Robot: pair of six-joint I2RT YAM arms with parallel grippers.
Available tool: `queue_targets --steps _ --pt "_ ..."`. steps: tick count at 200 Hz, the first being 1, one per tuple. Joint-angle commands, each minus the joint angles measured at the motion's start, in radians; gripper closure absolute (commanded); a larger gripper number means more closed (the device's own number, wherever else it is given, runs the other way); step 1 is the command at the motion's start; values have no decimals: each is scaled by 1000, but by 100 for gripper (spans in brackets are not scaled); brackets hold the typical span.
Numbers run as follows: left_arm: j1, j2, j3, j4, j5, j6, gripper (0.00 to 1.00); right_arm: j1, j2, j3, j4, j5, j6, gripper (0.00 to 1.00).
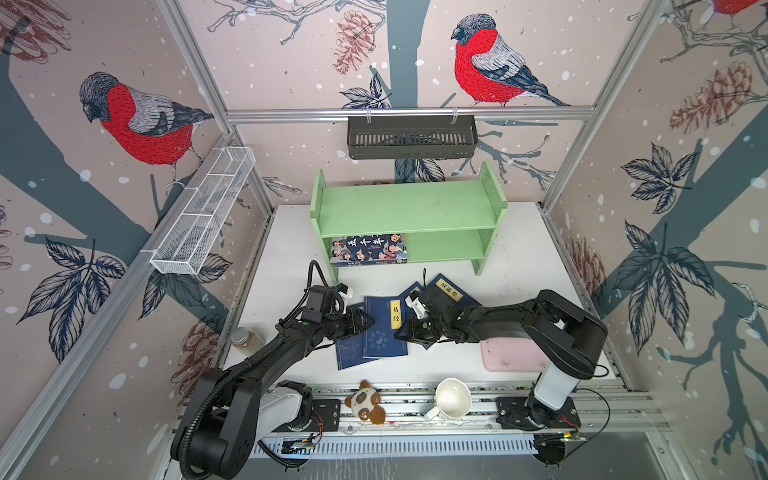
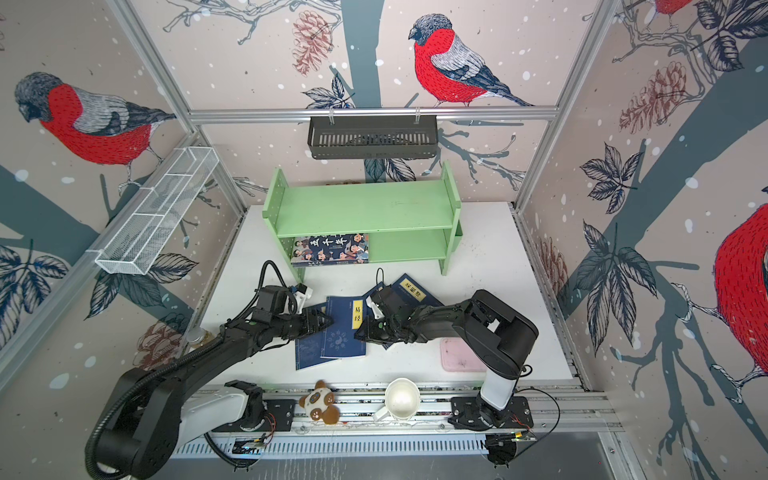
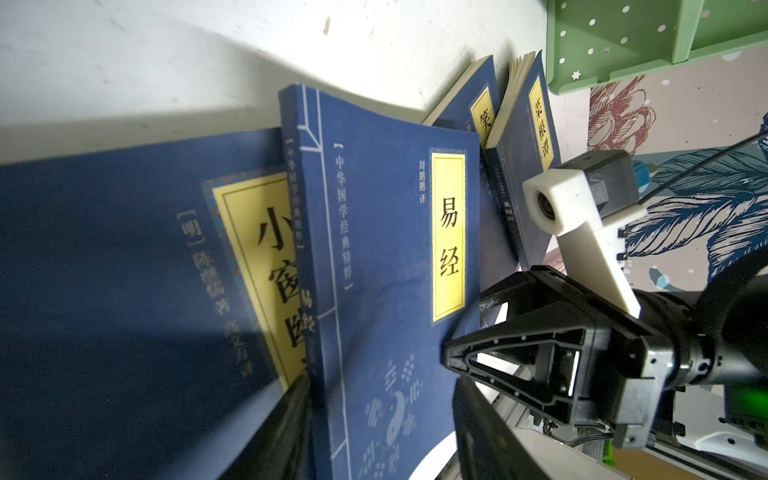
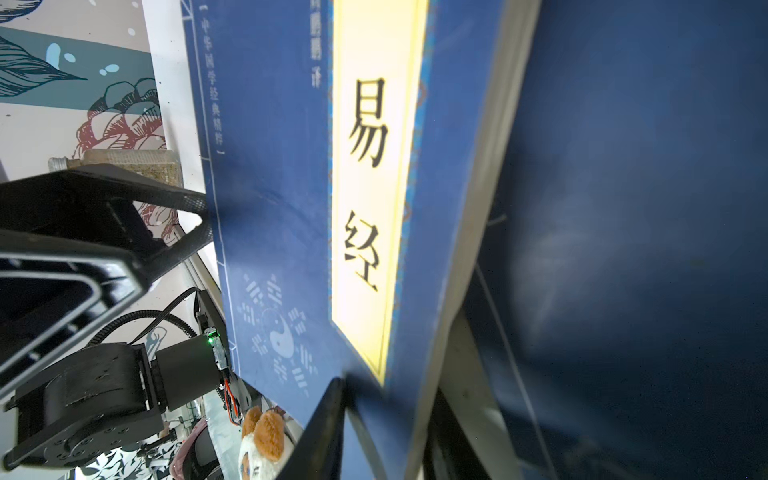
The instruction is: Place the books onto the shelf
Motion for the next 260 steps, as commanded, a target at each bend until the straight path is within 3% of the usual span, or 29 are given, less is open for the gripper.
queue_targets --steps 1,61,85,139,168,205,260 --pt "-2 20 8 29 120 17 45 4 14 10 97 -38 5 70" --pt "-3 35 10 16 93 29 43 -11 45 31 127 -77 -2 76" --pt "-2 34 13 14 106 27 54 -15 40 29 122 -77 -7 73" --pt "-3 5 25 -3 91 21 90 -25 19 29 91 -56 -23 55" --pt "-2 -21 42 -43 72 35 100 -33 -19 20 81 -30 -27 49" --pt "-2 -67 62 -86 68 52 100 -58 -114 0 39 6 -41 45" --pt "-3 -70 113 -183 148 106 100 -111 -301 -42 -88 38 -80 43"
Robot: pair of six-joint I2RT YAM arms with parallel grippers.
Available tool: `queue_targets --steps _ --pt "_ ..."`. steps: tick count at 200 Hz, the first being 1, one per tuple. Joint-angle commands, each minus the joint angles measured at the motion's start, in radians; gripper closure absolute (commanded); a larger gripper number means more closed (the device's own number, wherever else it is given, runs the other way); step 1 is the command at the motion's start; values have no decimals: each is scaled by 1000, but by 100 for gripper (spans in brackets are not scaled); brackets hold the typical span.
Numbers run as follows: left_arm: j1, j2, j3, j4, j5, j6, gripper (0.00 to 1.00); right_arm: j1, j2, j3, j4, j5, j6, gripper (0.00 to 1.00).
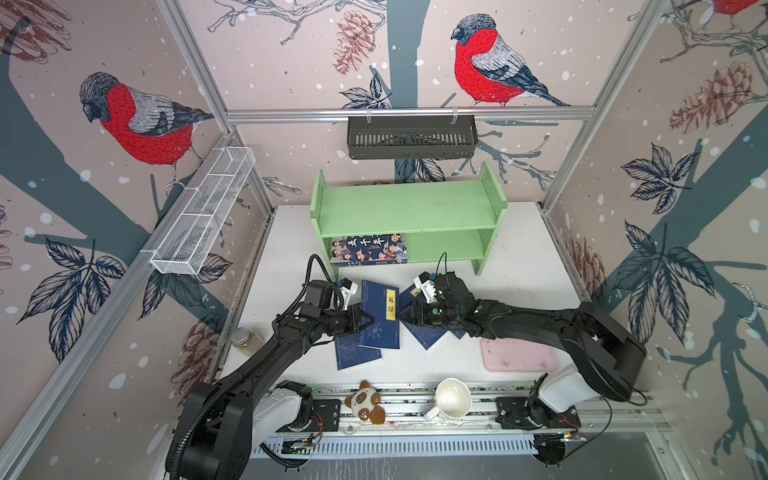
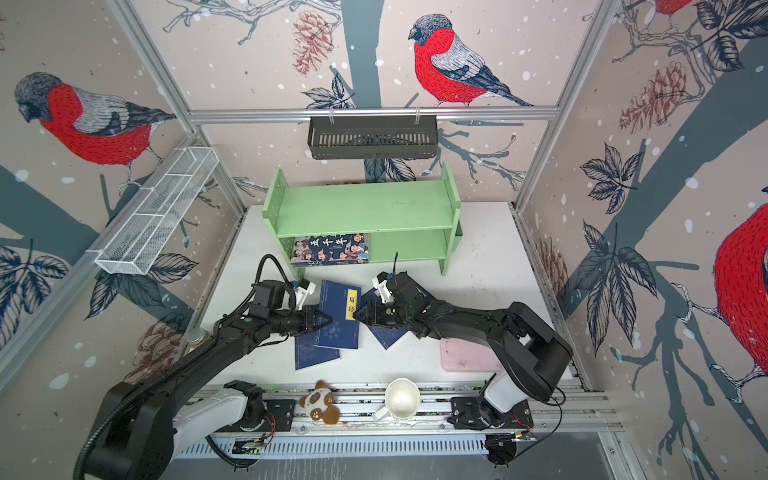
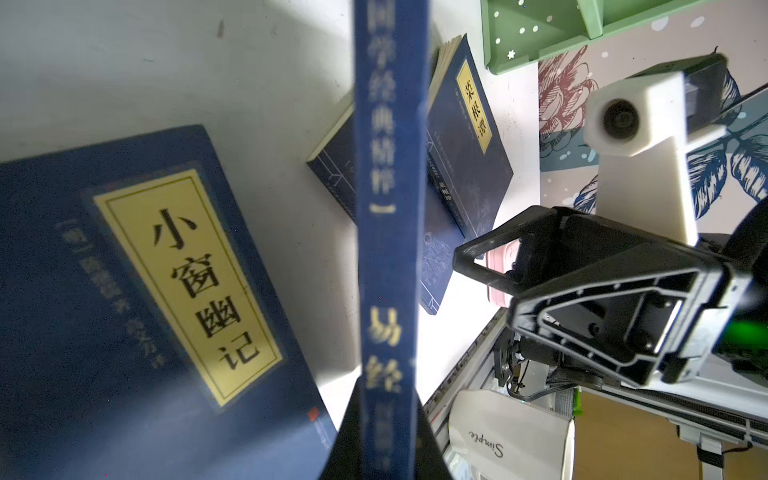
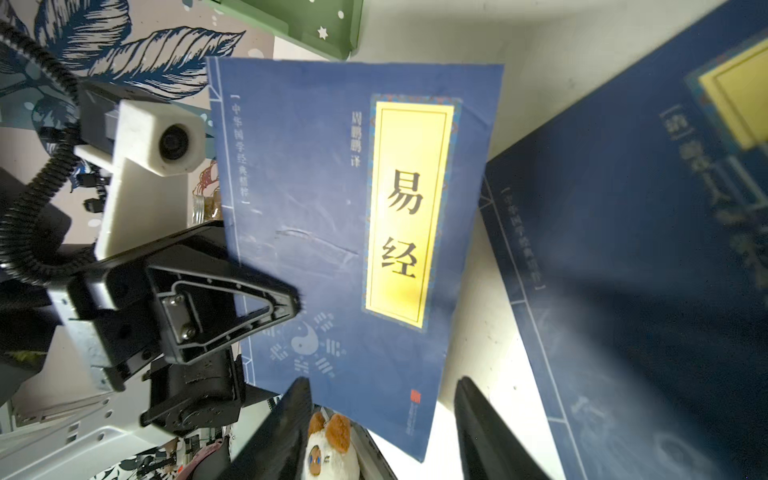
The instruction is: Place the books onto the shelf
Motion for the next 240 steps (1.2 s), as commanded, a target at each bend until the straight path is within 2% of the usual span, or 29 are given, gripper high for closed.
queue_targets --steps 1,46,78,130,185,240 --pt "0 -2 26 -48 53 55 100 -23 -65 -19 -71 36 -37 43" --pt "1 -39 32 -19 123 54 100 -88 -250 -72 -126 44 -49 41" --pt "-7 -44 43 -4 235 73 100 -127 -377 -80 -188 40 -72 39" --pt "-79 -82 81 -34 239 153 100 -199 -503 -95 -251 40 -80 38" --pt "-161 -97 152 -27 249 171 100 -242 -605 -72 -305 59 -100 37" --pt "-174 -66 289 39 325 83 100 -279 -770 -29 -311 112 -106 35"
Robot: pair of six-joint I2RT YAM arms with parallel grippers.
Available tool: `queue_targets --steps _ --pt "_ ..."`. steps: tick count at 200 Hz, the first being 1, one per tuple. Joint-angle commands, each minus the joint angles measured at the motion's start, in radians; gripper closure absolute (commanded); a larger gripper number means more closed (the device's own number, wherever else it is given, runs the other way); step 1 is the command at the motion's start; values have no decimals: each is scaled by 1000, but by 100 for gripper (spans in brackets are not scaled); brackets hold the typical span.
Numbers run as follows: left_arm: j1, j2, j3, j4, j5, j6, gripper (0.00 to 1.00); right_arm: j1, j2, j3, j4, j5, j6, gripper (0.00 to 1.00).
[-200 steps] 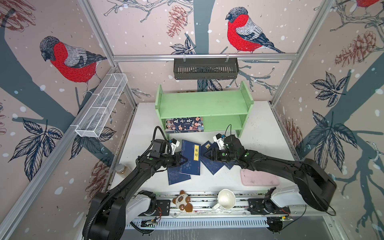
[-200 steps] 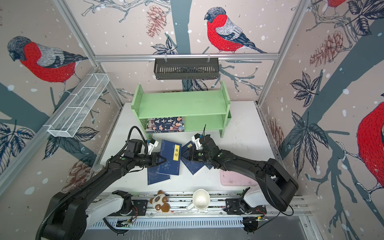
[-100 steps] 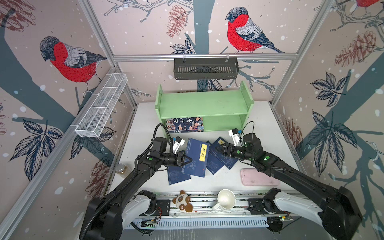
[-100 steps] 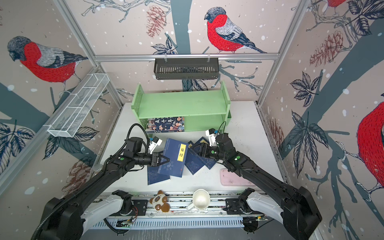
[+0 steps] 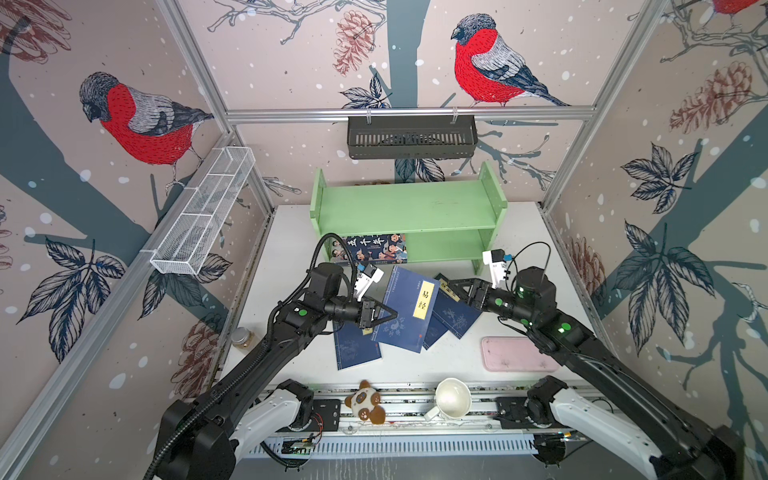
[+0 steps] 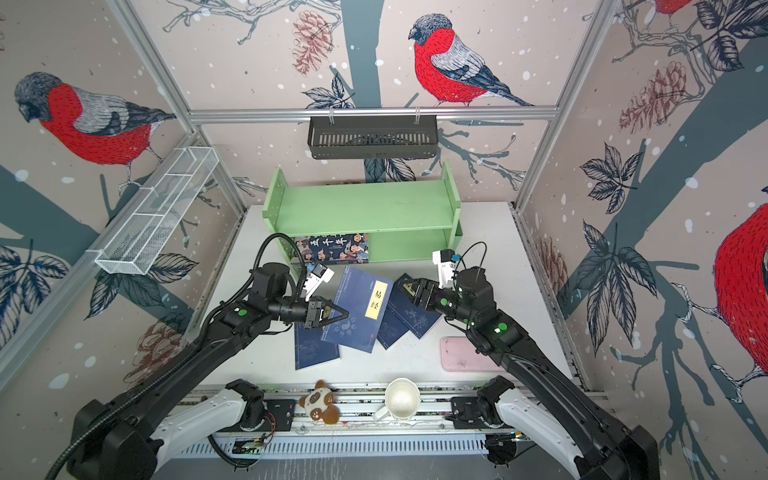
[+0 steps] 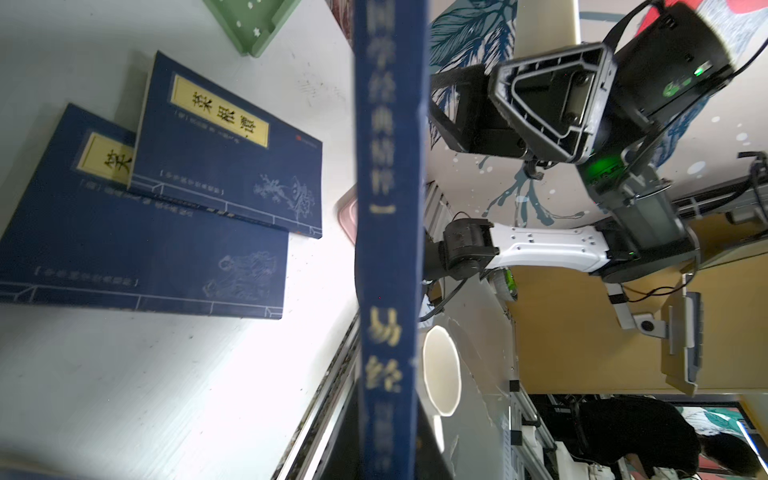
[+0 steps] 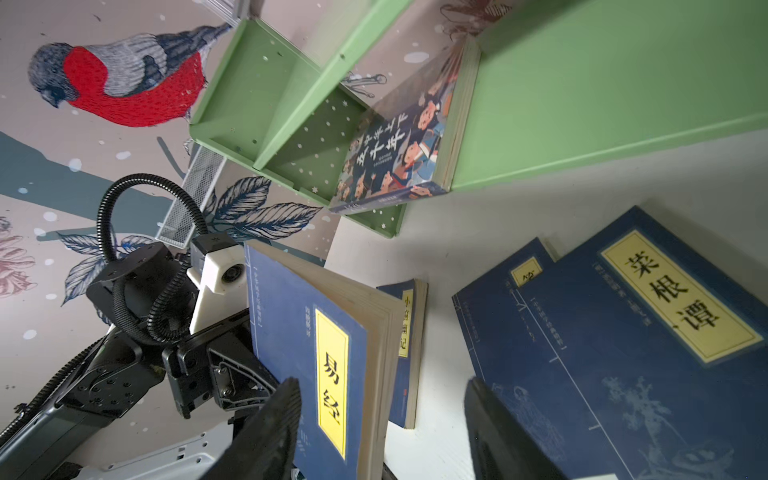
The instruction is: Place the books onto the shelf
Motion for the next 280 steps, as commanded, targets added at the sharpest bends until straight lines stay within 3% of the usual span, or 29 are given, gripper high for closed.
queue_targets --steps 1,44,86,134,171,204,280 --pt "-6 11 52 78 74 -42 100 -9 -53 25 6 36 -17 35" --pt "-11 49 201 94 90 -33 100 -9 -102 40 29 7 -15 33" --pt "-2 130 426 96 -14 -21 100 -2 -132 15 157 -26 49 27" --pt "37 213 553 185 -148 -138 100 100 -114 -4 262 40 92 22" --pt "75 242 557 288 -194 -290 100 245 -47 -40 409 137 120 18" --pt "88 243 538 378 -194 -400 100 310 43 -36 526 168 136 17" --pt "90 214 476 512 -185 -566 100 358 250 60 772 201 135 14"
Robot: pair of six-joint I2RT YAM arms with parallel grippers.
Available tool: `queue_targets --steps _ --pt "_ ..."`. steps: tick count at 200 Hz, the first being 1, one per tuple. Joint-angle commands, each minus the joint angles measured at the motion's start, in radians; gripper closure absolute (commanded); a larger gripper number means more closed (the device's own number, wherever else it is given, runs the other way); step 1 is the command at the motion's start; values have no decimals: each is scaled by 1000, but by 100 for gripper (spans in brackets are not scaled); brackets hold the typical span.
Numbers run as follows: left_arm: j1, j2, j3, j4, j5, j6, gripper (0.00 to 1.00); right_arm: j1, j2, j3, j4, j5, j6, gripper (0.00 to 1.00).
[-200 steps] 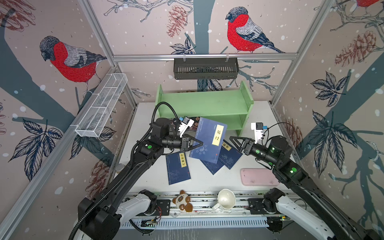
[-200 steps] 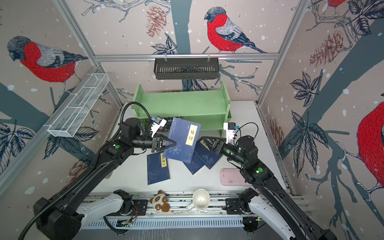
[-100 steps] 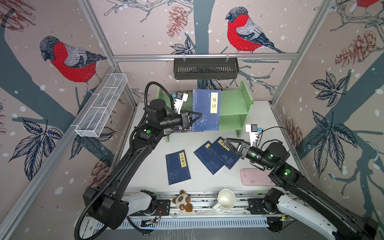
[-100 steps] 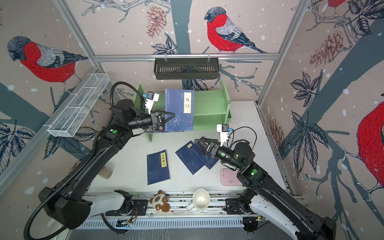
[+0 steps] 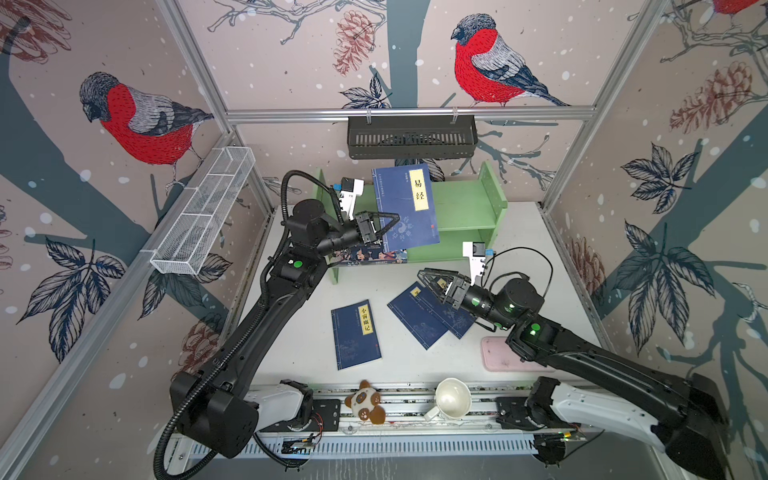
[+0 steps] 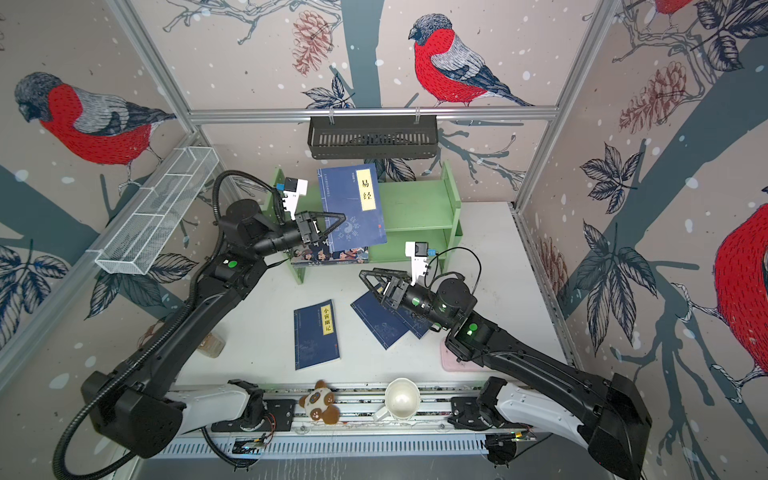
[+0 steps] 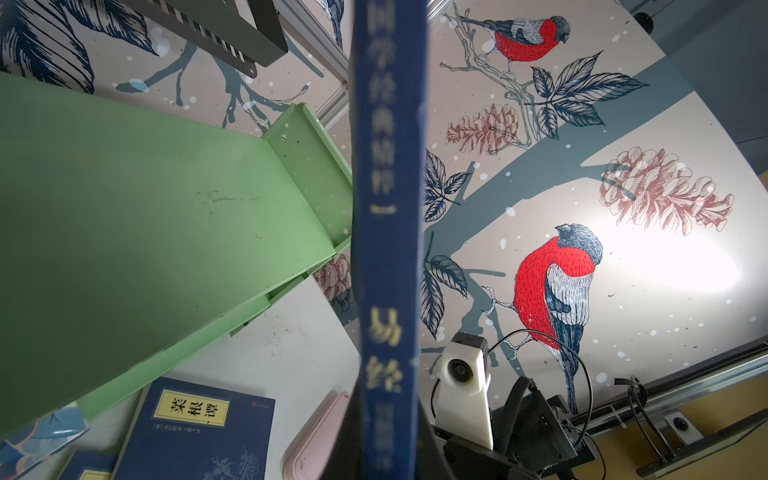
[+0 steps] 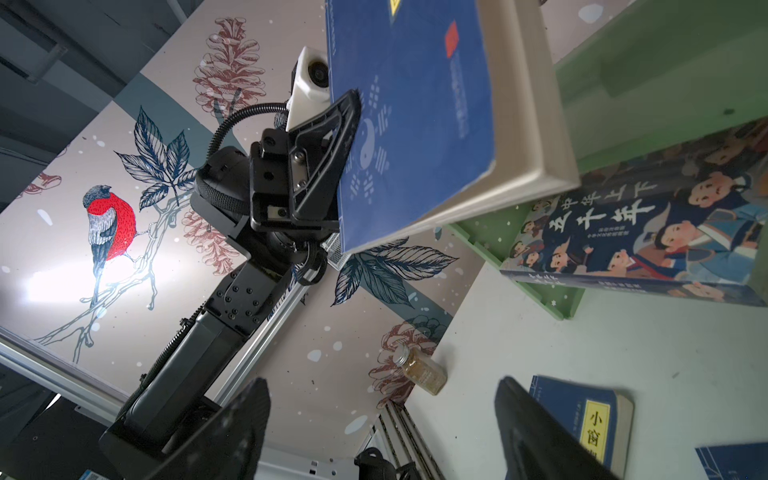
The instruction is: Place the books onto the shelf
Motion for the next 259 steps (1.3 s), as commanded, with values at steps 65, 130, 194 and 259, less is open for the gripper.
queue_targets --steps 65,130,194,259 --pt "9 -40 -85 247 2 -190 100 12 156 118 247 31 2 13" --pt "11 -55 -103 261 2 -211 100 10 250 173 333 42 6 13" --pt "20 -68 -130 281 -5 -238 100 -19 337 219 397 43 20 14" --pt "30 -83 -155 280 -13 -259 100 -44 381 197 483 36 74 58"
